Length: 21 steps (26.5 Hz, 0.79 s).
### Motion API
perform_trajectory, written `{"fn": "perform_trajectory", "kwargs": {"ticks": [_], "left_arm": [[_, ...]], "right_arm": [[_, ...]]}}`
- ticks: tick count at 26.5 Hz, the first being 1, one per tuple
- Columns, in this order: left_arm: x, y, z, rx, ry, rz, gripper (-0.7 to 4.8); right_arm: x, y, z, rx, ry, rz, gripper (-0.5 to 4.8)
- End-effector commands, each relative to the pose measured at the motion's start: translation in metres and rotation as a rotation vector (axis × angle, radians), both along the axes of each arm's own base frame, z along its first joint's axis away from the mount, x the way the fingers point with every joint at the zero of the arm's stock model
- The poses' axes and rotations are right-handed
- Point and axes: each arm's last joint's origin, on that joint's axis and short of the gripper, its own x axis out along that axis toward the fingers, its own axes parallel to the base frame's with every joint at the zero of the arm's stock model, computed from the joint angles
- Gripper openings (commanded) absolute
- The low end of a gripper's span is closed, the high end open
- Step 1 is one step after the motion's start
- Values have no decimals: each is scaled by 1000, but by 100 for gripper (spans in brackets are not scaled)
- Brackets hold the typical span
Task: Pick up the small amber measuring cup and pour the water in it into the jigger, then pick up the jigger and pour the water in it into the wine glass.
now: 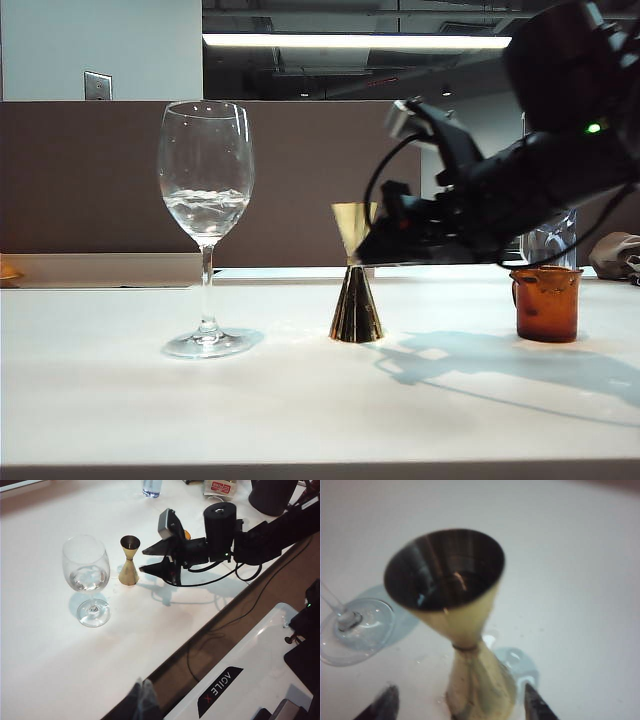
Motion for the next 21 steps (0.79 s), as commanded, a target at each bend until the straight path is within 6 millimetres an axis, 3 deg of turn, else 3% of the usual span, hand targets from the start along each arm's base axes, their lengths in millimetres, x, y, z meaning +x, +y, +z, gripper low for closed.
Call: {"fn": "perform_trajectory", "kwargs": {"ticks": [1, 10, 21], "left_arm": [[-1, 0, 0, 4, 0, -2, -2], [-1, 0, 0, 4, 0, -2, -2], [-1, 0, 0, 3, 0, -2, -2]], "right_arm": [[10, 11, 0, 11, -13, 32, 318], [25, 30, -11, -3, 1, 53, 313], [34, 35, -7, 1, -19, 35, 242]]}}
